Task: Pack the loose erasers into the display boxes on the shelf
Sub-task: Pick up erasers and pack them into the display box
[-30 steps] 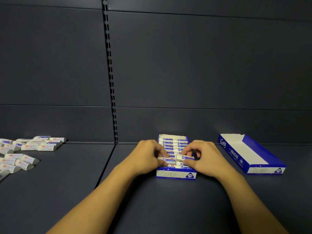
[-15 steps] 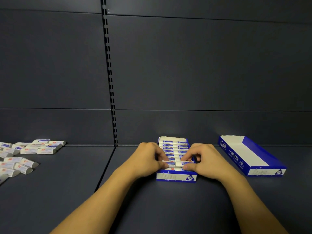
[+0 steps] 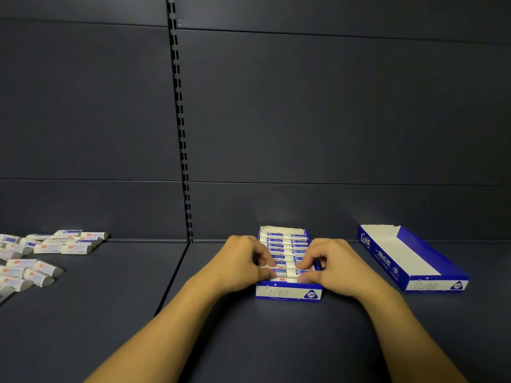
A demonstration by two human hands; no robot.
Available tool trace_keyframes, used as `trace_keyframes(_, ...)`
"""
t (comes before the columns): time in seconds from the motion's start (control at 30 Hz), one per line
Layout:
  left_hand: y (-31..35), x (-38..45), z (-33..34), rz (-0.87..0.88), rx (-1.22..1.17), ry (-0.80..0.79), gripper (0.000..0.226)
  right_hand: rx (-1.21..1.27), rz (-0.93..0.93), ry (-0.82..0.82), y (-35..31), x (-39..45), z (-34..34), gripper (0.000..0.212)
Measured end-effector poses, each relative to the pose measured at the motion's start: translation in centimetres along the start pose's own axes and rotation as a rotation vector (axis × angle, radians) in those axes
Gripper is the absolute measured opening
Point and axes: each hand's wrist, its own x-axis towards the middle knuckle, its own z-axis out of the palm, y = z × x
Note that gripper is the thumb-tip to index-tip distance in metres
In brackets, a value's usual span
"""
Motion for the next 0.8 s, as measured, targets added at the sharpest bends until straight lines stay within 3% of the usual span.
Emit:
trace_keyframes(0.27,-0.1,-0.01,-0.04,0.017,-0.009,0.004,0.023,-0.006,-0.03,0.031,-0.03,-0.12,-0.18,0.031)
trace_keyframes(0.8,-0.15,-0.06,-0.15,0.065,-0.022,-0.042,0.024,0.024,-0.007,0.025,0.15,0.06,0.06,0.02)
